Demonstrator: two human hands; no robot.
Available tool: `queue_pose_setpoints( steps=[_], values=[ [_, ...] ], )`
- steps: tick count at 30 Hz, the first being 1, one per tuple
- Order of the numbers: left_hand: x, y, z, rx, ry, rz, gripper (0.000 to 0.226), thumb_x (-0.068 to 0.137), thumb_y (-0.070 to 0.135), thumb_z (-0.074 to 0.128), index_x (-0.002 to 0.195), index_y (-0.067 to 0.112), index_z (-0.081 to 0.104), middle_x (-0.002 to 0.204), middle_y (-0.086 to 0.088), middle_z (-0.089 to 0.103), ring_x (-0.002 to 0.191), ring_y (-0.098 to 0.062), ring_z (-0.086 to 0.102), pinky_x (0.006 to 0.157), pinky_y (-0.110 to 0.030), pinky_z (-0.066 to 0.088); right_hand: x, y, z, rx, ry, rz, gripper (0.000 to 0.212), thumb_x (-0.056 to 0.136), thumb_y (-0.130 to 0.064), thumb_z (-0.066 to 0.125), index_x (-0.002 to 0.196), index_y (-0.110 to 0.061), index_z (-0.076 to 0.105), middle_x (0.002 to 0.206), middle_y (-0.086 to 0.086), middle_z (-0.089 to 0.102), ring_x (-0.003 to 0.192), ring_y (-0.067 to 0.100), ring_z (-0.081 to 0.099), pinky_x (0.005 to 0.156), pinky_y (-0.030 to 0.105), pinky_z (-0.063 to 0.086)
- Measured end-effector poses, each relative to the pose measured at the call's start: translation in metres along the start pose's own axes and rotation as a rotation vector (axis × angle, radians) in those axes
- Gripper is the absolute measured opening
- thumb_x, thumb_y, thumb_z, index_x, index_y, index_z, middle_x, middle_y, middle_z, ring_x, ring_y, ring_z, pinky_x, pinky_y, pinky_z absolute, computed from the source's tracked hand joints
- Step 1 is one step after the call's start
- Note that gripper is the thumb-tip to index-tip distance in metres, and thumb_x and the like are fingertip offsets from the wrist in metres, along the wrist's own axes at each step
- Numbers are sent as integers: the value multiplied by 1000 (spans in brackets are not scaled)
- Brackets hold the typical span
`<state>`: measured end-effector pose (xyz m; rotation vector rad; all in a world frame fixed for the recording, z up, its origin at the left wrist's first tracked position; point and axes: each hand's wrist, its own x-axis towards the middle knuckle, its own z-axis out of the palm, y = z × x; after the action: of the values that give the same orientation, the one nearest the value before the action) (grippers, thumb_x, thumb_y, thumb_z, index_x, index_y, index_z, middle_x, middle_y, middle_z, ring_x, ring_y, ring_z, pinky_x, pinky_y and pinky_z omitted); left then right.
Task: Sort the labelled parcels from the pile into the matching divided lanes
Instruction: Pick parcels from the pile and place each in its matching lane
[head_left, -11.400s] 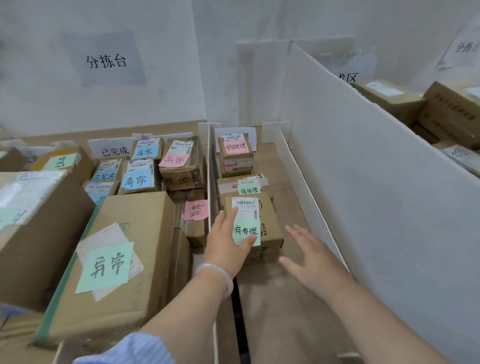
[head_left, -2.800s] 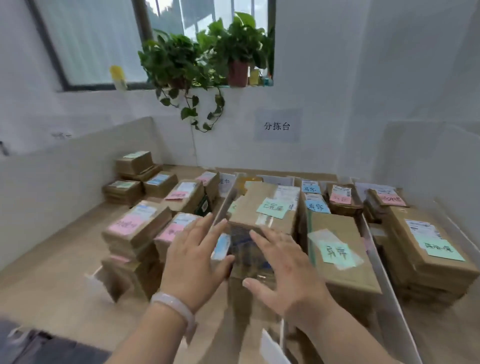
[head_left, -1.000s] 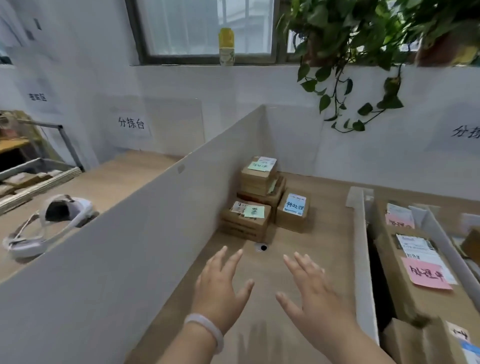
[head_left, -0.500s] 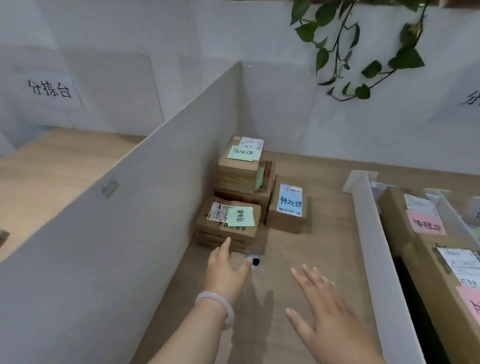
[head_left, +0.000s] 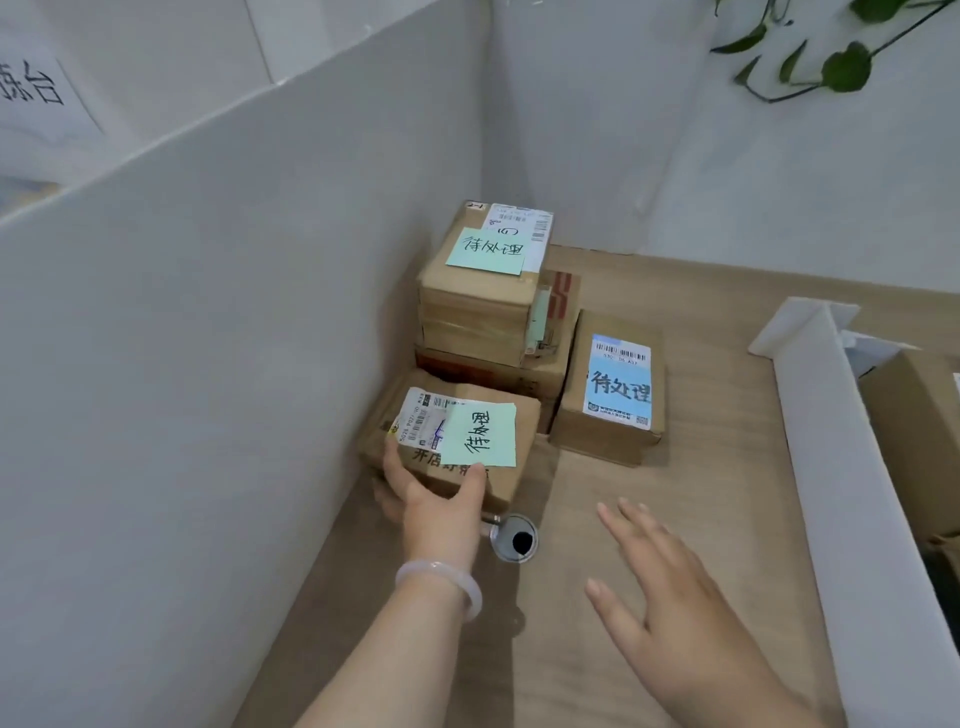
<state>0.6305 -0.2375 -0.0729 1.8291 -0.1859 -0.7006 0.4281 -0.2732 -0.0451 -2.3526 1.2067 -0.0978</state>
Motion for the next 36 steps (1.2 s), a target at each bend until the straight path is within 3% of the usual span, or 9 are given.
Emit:
queue_pose_setpoints(
  steps=[7,13,16,21,23,25,28,31,36],
  values=[
    [15,-21,-28,-1,-84,100,100,76,19,81,148,48,18,156,11,25,143,-12,26,115,-35,27,23,-9,12,235,105,32,59,92,-43,54,145,-49,27,156,-20,23,143,-1,18,117,24,19],
    [15,-23,-43,45,-160,165,98,78,19,80,150,44,18,155,16,28,143,-4,25,118,-32,23,83,-38,12,323,39,18,63,95,-44,51,149,-48,18,158,-23,12,145,0,11,118,33,20],
    [13,-24,-45,39,-186,148,96,81,19,76,146,56,16,154,19,31,142,-5,29,118,-38,27,105,-46,16,375,-38,80,59,96,-43,50,149,-43,24,155,-15,26,141,9,28,113,34,31],
    [-7,-29,-52,-20,-211,130,83,87,15,66,138,64,24,145,21,43,127,0,44,100,-29,41,79,-47,33,398,31,152,43,80,-58,48,122,-53,45,126,-19,45,110,12,53,95,40,48],
    [-23,-32,-59,-80,-246,119,78,85,16,70,136,63,33,141,22,47,118,3,53,76,-30,55,58,-43,36,472,63,176,43,75,-64,49,117,-56,48,117,-24,46,108,8,53,96,39,48],
    [-43,-31,-66,-133,-276,133,72,80,17,74,130,58,43,136,20,53,107,7,59,61,-22,55,33,-44,31,586,121,203,34,84,-51,60,118,-51,55,116,-23,47,104,0,52,96,32,46],
    [-78,-22,-74,-109,-337,231,68,83,8,73,129,51,46,138,20,49,112,16,52,78,-12,52,-11,-50,16,689,209,214,37,90,-28,64,124,-41,57,119,-13,50,99,-8,50,86,12,41],
    [-111,-6,-83,15,-394,356,74,70,40,69,134,60,38,153,19,33,142,-5,32,112,-41,38,-58,-60,-4,813,262,186,37,93,-28,62,123,-47,54,121,-24,57,111,-9,52,90,15,44],
    [-169,26,-98,112,-515,558,86,67,56,62,140,65,18,159,16,18,148,-1,9,121,-43,20,-140,-79,-45,871,336,152,46,96,-20,57,121,-55,41,106,-55,48,105,-25,46,76,-2,38]
  ],
)
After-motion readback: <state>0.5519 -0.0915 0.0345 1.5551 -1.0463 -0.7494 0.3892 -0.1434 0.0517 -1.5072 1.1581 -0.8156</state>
